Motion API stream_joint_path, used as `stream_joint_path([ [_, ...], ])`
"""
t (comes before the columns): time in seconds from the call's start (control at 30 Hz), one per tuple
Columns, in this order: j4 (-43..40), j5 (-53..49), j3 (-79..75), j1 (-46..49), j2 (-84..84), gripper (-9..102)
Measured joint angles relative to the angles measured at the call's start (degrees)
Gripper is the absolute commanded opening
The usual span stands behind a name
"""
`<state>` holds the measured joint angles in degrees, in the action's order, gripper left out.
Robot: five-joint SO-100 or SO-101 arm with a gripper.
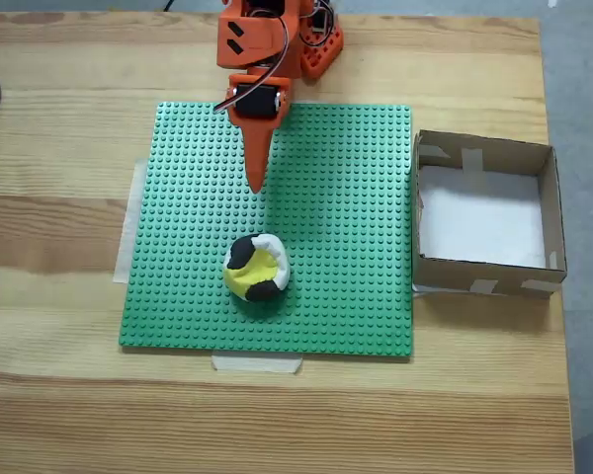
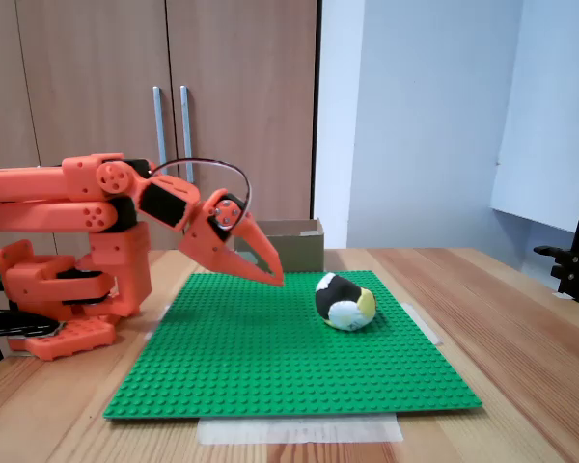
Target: Pick the ball and put it in the box.
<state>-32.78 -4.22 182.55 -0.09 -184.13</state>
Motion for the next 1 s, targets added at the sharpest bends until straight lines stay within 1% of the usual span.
stream_joint_path([
  [0.2,-0.26,0.0,-2.02,0.0,1.67,-1],
  [0.5,-2.9,-0.88,-9.76,0.09,10.37,-1],
  [0.73,-6.5,-0.79,-20.74,0.0,18.46,-1],
  [1.0,-11.43,1.67,-35.68,0.0,32.96,-1],
])
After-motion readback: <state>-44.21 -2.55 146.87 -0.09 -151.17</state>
